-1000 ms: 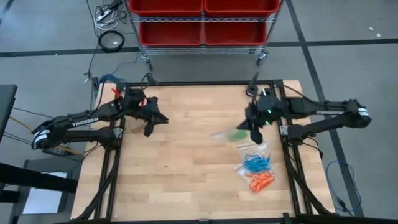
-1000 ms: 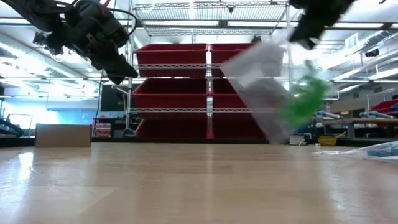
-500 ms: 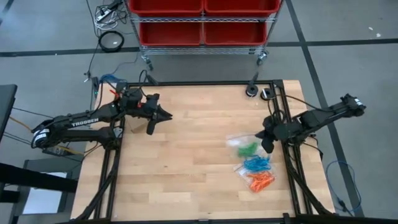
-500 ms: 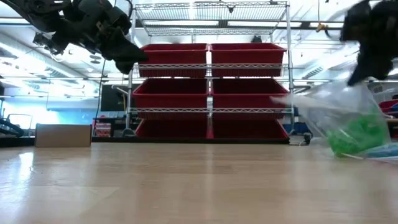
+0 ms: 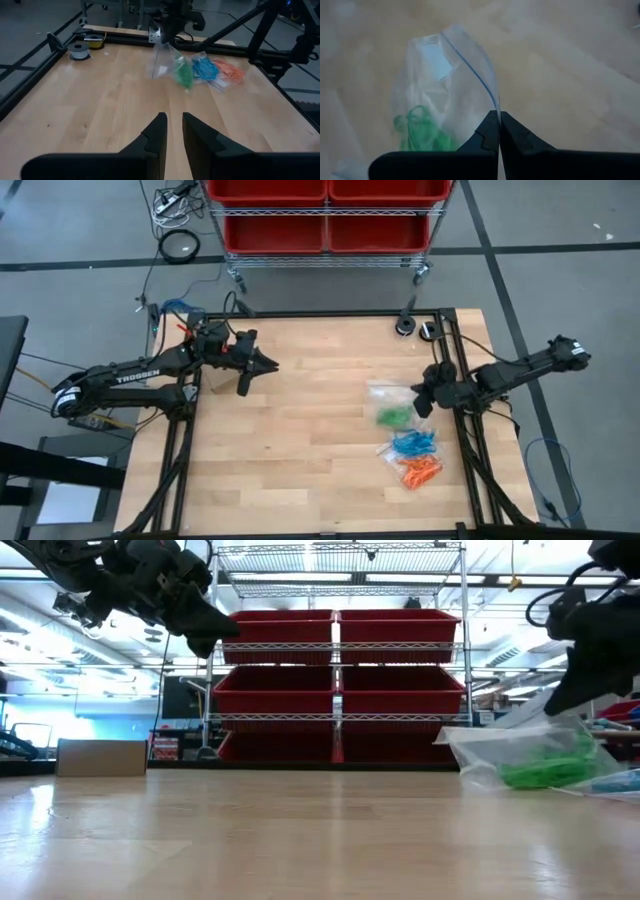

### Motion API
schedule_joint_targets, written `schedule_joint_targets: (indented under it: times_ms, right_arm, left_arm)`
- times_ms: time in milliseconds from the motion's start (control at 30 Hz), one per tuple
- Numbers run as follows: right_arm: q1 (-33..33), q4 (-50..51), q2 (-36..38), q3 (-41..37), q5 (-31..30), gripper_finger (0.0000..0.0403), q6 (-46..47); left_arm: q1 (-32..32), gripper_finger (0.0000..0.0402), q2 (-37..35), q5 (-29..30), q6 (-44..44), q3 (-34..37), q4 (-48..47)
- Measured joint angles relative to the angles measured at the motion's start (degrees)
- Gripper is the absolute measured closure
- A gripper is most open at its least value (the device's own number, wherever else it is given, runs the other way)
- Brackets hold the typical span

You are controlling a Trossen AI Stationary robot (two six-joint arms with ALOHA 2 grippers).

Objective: Sort rubber bands
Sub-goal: Close the transparent zip bag

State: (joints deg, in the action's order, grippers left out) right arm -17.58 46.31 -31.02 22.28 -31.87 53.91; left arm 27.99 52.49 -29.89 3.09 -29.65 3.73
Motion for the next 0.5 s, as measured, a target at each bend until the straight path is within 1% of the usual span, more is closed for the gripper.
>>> schedule_joint_targets:
  times_ms: [167, 267, 367, 500]
  right_arm:
    - [4.9, 0.0, 0.0, 0.0, 1.7, 0.0400, -2.9]
    - [7.5, -0.8, 0.0, 0.0, 3.6, 0.0382, -5.2]
    - [9.7, -1.7, 0.0, 0.0, 3.9, 0.0346, -6.6]
    - [11.7, -5.1, 0.0, 0.0, 4.2, 0.0278, -10.1]
  left_arm:
    - [0.0, 0.0334, 0.0, 0.1, 0.0, 0.0, 0.3]
    - [0.0, 0.0334, 0.0, 0.2, -0.1, 0.0, 0.6]
    - [0.0, 0.0334, 0.0, 0.2, -0.2, 0.0, 0.8]
    - [0.0, 0.0334, 0.0, 0.2, -0.3, 0.0, 0.8]
